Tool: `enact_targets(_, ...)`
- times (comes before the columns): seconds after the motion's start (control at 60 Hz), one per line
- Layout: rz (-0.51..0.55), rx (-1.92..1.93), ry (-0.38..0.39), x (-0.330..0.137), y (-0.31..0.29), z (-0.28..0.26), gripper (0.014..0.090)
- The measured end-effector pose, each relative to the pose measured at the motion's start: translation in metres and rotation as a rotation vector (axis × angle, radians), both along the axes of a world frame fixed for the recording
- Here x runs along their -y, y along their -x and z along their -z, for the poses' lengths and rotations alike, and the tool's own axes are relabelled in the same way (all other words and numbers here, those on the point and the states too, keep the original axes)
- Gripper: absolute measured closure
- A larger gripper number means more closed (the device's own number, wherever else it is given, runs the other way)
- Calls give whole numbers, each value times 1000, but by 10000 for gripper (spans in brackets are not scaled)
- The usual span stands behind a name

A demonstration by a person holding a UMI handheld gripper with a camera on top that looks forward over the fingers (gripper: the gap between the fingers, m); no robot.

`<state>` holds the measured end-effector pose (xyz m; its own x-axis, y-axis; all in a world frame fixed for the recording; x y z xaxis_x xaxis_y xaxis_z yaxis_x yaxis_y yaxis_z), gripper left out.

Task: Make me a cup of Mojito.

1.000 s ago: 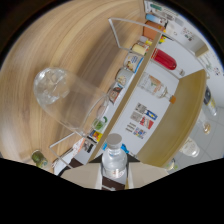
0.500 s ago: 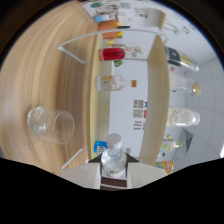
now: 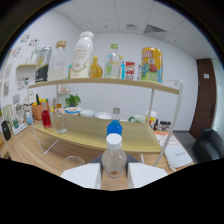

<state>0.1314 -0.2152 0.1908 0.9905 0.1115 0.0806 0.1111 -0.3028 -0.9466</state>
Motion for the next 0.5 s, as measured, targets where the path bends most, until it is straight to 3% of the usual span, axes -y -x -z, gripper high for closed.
enact_targets(0.233,67,-139,171,-14,-21,105,701)
enact_targets(0.5,85,-132,271,-17,-29,162,700)
